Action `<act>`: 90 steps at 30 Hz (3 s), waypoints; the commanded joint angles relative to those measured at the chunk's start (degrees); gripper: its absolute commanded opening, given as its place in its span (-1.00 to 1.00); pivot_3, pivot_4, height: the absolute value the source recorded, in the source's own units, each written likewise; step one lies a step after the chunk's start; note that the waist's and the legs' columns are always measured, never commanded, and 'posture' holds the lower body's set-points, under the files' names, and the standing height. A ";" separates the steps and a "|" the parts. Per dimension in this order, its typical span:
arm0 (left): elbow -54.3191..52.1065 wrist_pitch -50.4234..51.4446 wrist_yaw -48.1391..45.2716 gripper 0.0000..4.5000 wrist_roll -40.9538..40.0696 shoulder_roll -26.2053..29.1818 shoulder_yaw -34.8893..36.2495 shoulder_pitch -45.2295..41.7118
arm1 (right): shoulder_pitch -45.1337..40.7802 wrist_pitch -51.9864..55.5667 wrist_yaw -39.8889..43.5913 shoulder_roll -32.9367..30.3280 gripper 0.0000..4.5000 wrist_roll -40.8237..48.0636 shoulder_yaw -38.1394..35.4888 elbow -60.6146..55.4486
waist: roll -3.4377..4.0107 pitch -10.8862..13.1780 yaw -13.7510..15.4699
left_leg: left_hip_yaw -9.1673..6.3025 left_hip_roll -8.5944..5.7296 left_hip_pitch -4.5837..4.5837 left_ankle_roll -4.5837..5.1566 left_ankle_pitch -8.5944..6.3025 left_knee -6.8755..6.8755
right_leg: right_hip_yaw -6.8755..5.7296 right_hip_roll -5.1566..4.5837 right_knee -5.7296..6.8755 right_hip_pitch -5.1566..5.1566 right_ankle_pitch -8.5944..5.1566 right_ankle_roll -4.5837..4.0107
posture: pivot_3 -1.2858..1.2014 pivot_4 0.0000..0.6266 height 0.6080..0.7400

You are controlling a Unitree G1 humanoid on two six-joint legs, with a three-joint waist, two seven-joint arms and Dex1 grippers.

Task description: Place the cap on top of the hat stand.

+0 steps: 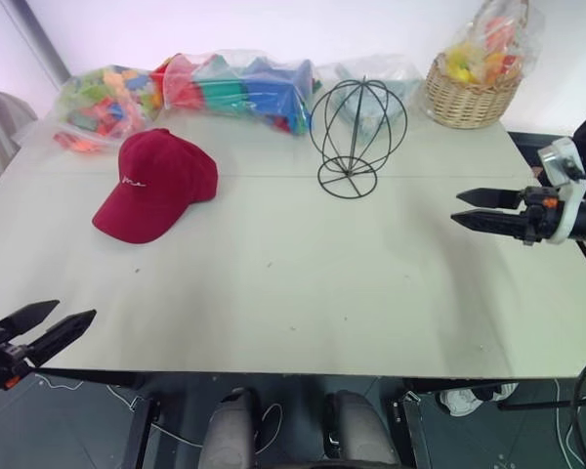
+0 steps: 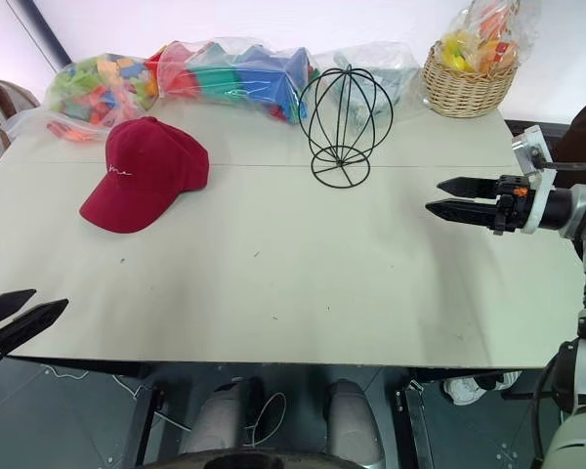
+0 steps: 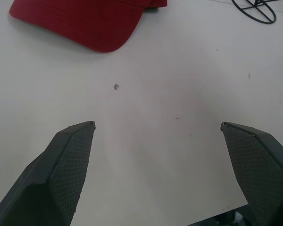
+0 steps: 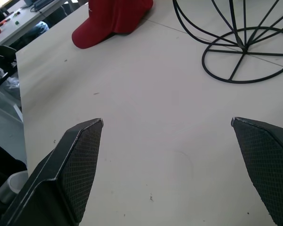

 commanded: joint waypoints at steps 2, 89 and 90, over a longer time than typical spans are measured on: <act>1.01 -0.92 -1.19 0.98 0.34 1.58 1.70 -0.46 | -1.29 -0.69 -0.41 -0.21 1.00 0.75 -0.94 -0.67 | 0.00 0.00 0.00 | 0.00 0.00 0.00 0.00 0.00 0.00 | 0.00 0.00 0.00 0.00 0.00 0.00 | 0.03 -0.52 1.00; 94.46 -89.13 92.42 -0.34 115.52 10.13 -93.24 -78.43 | 9.03 19.20 -16.73 1.14 1.00 22.50 -6.80 -34.71 | -0.12 -0.05 1.79 | 0.17 -0.05 -0.16 0.01 0.01 0.30 | 0.05 -0.06 0.54 -0.22 0.13 0.23 | 0.03 -0.52 1.00; 94.46 -89.13 92.38 -0.58 115.45 9.96 -93.30 -78.49 | 9.17 19.21 -16.88 1.13 1.00 22.59 -6.90 -34.84 | -0.12 -0.05 1.78 | 0.17 -0.05 -0.16 0.01 0.01 0.30 | 0.05 -0.06 0.55 -0.22 0.13 0.23 | 0.03 -0.52 1.00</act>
